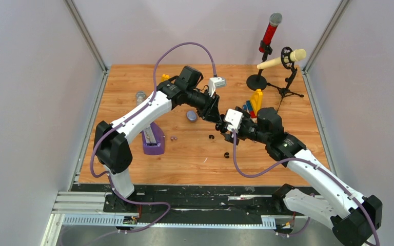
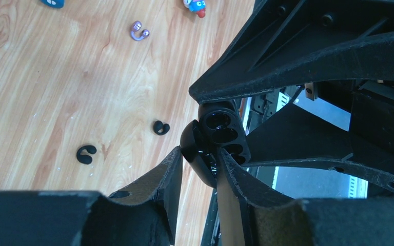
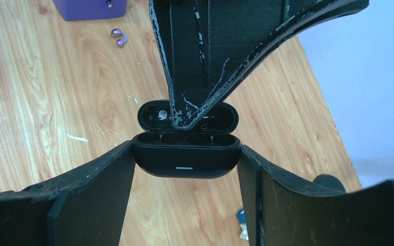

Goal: Insert the wireless bluetooth earbuds into the charging case
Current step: Open the charging case.

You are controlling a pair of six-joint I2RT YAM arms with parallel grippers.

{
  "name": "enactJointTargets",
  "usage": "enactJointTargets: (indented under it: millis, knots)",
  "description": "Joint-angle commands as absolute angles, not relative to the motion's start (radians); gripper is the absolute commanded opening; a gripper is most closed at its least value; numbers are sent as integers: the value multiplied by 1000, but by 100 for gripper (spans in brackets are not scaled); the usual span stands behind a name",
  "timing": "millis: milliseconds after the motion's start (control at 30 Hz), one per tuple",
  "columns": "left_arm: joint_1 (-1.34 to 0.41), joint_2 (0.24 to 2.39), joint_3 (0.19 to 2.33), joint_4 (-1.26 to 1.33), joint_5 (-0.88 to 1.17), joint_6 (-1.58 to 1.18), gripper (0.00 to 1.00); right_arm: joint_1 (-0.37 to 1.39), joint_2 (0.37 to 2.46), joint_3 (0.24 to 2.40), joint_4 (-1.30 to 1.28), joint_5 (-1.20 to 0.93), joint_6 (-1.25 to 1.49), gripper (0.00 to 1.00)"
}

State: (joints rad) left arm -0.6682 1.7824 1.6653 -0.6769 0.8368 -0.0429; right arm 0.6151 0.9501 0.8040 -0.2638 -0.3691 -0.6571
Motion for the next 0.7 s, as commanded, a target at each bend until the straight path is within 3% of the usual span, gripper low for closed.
enactJointTargets:
  millis: [0,233,267,333,367,400,433,667]
  knots:
    - [-673,1777,1715,-669,872,-35,39,623,951,803,-215,-370,-656,59]
    - [-673,1785,1725,-674,877,-32,37,627,958,802,-201,-358,-653,59]
    - [-673,1791,1735,-695,874,-28,41,627,963,809,-201,-354,-646,59]
    - [-673,1792,1779,-746,858,-7,69,628,977,830,-204,-347,-629,58]
    - [-672,1788,1803,-760,830,19,90,630,983,840,-211,-345,-622,58]
    - [-670,1775,1813,-779,814,27,95,630,985,848,-214,-344,-616,58]
    - [-664,1770,1833,-803,785,54,99,630,985,849,-215,-345,-613,58]
    - [-566,1704,1877,-919,643,185,100,628,1016,871,-230,-320,-575,58]
